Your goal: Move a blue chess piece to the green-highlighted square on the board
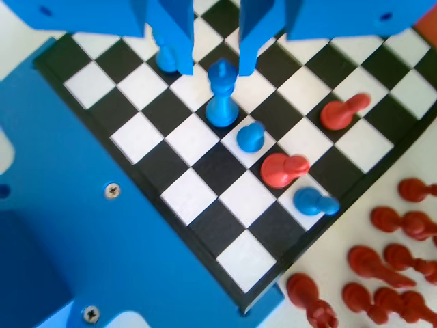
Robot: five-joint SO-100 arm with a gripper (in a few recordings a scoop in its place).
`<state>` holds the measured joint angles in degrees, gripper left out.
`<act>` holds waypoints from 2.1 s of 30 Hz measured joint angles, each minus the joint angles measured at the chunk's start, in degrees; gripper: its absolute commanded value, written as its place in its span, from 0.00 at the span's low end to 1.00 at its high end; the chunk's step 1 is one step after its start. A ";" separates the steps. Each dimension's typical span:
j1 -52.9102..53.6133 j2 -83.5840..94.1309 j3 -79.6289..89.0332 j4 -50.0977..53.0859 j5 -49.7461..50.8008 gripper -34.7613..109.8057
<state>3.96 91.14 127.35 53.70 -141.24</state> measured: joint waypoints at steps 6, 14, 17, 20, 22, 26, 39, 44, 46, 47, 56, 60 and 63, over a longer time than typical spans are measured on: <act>-0.09 -0.26 1.14 -1.85 0.00 0.33; 0.97 -0.97 1.93 -3.25 -0.79 0.33; 0.79 -0.97 2.90 -3.60 -1.41 0.32; 1.58 -0.97 3.43 -4.75 -1.49 0.32; 1.93 -0.97 4.04 -4.66 -1.49 0.30; 1.58 -0.97 4.04 -5.62 -1.49 0.25; 1.76 -0.97 2.20 -1.67 -0.97 0.25; 1.14 -0.97 -4.13 4.83 2.64 0.25; 0.18 -0.97 -7.03 7.29 4.92 0.25; -0.35 -0.97 -8.17 8.17 6.06 0.25; -3.78 -3.16 -13.71 9.23 18.19 0.25; -4.22 -3.16 -12.30 5.89 20.39 0.25; -5.27 -4.13 -8.96 2.29 21.01 0.25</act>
<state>-1.32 87.01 118.39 55.99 -120.23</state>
